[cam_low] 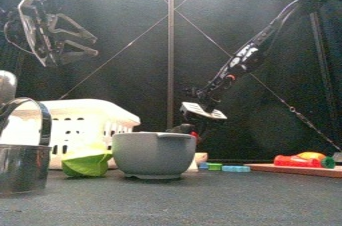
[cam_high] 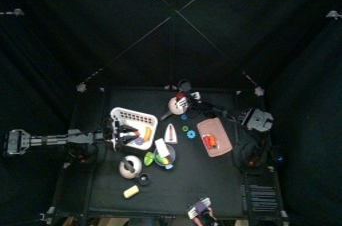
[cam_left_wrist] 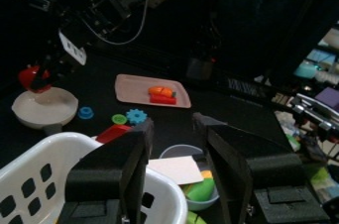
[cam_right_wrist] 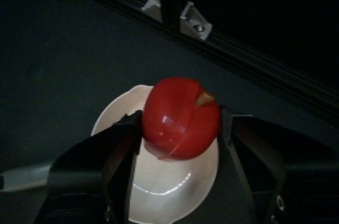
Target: Place apple in pan
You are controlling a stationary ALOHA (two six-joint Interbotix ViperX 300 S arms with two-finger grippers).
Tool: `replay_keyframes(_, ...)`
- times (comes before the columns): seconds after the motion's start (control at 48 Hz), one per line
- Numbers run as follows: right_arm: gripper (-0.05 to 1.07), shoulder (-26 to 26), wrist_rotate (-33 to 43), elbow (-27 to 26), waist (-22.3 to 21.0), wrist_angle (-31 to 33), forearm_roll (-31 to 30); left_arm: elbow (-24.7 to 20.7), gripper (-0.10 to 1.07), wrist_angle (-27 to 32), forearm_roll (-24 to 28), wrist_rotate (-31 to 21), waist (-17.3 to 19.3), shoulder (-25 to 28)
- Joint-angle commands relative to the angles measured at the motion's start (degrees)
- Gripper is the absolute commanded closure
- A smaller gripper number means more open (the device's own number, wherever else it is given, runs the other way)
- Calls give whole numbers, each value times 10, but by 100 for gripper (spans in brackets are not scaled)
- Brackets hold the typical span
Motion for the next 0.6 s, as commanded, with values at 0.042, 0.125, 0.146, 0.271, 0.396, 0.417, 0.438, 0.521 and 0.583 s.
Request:
replay_keyframes(0.042,26,-5,-1,-24,1,-3,6,-8,19,-2,14,1,1,8)
replay_keyframes(0.125,26,-6,0,-22,3,-3,8,-9,19,-1,18,1,4,8)
replay_keyframes(0.146,26,-7,0,-20,4,-3,8,-9,19,0,18,1,4,8)
replay_keyframes(0.271,26,-10,2,-16,4,-3,15,-6,19,2,16,0,17,8)
replay_keyframes(0.396,23,-6,-1,-14,6,1,31,-4,19,2,6,-1,18,8)
replay_keyframes(0.417,21,-6,-1,-12,6,2,33,-4,19,2,5,-1,18,8)
replay_keyframes(0.438,20,-6,-1,-11,6,2,33,-4,19,2,4,-1,18,8)
replay_keyframes(0.521,11,-6,3,-6,6,3,36,-4,19,9,4,-1,18,8)
replay_keyframes(0.583,4,-6,4,-4,7,4,40,-4,19,21,4,-1,18,8)
